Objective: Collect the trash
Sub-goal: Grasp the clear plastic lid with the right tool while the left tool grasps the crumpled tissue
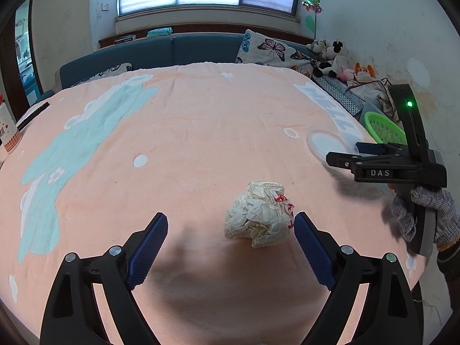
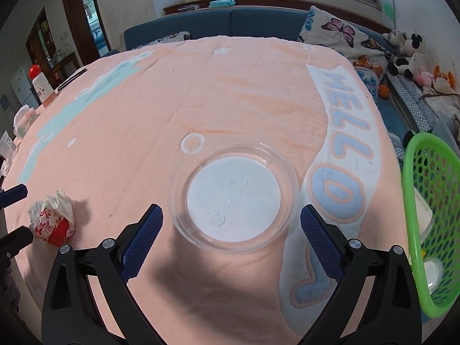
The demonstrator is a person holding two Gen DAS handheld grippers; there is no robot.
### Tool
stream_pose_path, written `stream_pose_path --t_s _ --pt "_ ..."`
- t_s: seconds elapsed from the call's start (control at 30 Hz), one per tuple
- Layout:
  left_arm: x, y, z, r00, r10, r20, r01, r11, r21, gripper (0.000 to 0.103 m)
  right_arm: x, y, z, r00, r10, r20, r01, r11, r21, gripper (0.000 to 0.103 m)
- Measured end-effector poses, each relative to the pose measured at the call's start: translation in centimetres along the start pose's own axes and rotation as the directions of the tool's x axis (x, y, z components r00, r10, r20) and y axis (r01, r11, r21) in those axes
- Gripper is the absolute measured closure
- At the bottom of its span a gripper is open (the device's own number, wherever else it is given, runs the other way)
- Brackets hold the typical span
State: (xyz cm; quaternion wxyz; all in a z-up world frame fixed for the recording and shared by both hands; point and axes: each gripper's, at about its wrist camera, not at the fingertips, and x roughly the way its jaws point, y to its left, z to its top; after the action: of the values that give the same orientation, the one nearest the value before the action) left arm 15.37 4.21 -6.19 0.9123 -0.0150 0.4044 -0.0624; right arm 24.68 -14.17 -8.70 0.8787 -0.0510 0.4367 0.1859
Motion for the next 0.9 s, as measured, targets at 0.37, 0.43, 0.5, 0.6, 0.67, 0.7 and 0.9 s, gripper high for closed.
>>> stream_pose_path --t_s 0.37,0.43,0.5,0.6,0.67,0.7,0.9 --pt "0.7 -0.7 -0.1 1.000 -0.011 -0.018 0.011 1.000 0.020 0.017 1.2 -0.1 0.5 0.999 -0.021 -0.024 0.021 1.000 -0.022 0.009" --pt "0.8 -0.7 0.0 1.000 -0.008 -0.022 0.008 1.000 0.022 0.017 1.3 -0.1 0.5 1.000 -0.021 -0.023 0.021 1.000 -0.018 0.009" --pt "1.0 -0.8 0.1 1.000 -0.007 -0.024 0.007 1.000 0.023 0.017 1.3 -0.1 0.5 1.000 -0.021 -0.023 0.020 1.000 -0.019 0.010" --pt "1.2 -0.9 0.2 0.999 -0.014 -0.033 0.015 1.000 0.024 0.017 1.1 0.1 0.3 0.999 -0.031 -0.017 0.030 0.999 -0.032 0.011" --pt "1.4 -1.1 0.3 0.999 -0.017 -0.038 0.019 0.999 0.031 0.017 1.0 0.2 0.2 0.999 -0.038 -0.011 0.038 0.999 -0.038 0.011" --pt "1.5 -1.1 0.4 0.999 -0.018 -0.040 0.020 0.999 0.034 0.017 0.9 0.2 0.2 0.999 -0.038 -0.007 0.038 0.999 -0.037 0.011" --pt "2.4 -1.4 0.8 0.998 -0.026 -0.057 0.028 0.999 0.035 0.019 -0.1 0.0 0.0 1.000 -0.017 0.016 0.017 1.000 -0.010 0.011"
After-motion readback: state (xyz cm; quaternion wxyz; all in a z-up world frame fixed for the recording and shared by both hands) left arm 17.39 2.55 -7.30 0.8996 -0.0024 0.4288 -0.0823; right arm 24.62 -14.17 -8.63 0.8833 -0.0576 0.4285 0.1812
